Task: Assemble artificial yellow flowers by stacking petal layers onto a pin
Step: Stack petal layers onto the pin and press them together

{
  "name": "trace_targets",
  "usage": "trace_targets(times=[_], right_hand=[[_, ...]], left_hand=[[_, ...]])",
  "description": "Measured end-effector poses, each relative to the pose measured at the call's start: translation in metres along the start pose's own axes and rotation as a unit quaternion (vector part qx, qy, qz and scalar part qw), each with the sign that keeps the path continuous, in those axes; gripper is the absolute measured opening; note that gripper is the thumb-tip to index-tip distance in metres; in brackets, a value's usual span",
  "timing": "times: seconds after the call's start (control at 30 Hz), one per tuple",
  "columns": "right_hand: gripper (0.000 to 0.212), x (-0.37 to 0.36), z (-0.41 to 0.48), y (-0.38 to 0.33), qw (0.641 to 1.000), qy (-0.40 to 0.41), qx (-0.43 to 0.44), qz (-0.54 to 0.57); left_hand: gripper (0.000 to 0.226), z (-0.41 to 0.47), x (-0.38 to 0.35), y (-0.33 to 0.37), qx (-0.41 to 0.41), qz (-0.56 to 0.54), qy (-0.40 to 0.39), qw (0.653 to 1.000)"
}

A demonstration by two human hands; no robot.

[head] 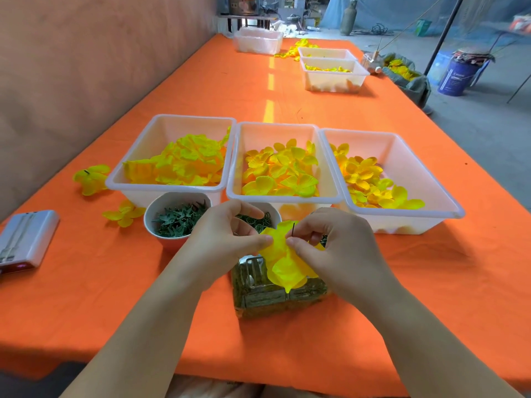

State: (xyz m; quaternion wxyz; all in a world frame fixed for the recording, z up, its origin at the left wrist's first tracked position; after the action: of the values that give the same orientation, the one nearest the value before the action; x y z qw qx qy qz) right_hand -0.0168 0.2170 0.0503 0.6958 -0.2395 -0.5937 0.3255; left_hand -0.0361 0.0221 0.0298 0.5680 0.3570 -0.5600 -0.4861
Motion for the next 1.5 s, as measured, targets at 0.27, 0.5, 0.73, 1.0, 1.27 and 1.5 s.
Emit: trace_targets(times=[0.27, 0.5, 0.73, 1.0, 1.27, 1.5], right_hand=[[0.009, 0.001, 0.001, -0.001, 0.999, -0.018, 0.003, -0.036], [0.019, 0.0, 0.002, 0.001, 0.999, -0.022, 0.005, -0.04], [0.015, 0.001, 0.005, 0.004, 0.999, -0.043, 0.0, -0.007], [0.016, -0.002, 0.006, 0.013, 0.997, -0.055, -0.002, 0.057], [0.012, -0.01, 0.004, 0.016, 0.997, -0.025, -0.004, 0.073], [0.01, -0.01, 0.003, 0.016, 0.998, -0.017, -0.001, 0.066]], left_hand=[[0.034, -0.003, -0.001, 0.003, 0.035, -0.071, -0.033, 0.996], [0.032, -0.004, -0.004, -0.001, 0.07, -0.118, -0.067, 0.988], [0.04, -0.005, -0.004, 0.002, 0.064, -0.091, -0.082, 0.99], [0.012, -0.007, 0.013, -0.009, 0.126, -0.088, -0.04, 0.987], [0.057, -0.026, 0.002, -0.019, 0.17, -0.157, -0.046, 0.972], [0.061, -0.018, -0.014, -0.008, 0.148, -0.183, -0.029, 0.972]])
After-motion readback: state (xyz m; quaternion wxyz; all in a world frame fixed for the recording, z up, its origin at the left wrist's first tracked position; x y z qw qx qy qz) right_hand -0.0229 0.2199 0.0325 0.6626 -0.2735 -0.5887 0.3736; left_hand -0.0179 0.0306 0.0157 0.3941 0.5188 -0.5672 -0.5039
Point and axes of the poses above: each hand's wrist, its own z-axis towards the middle knuckle, its own x-axis out of the back of the hand, y = z × x, the point moved 1 cm from there along z, towards the middle knuckle, and after that the axes turned 9 degrees about -x, right-handed, at the moved point
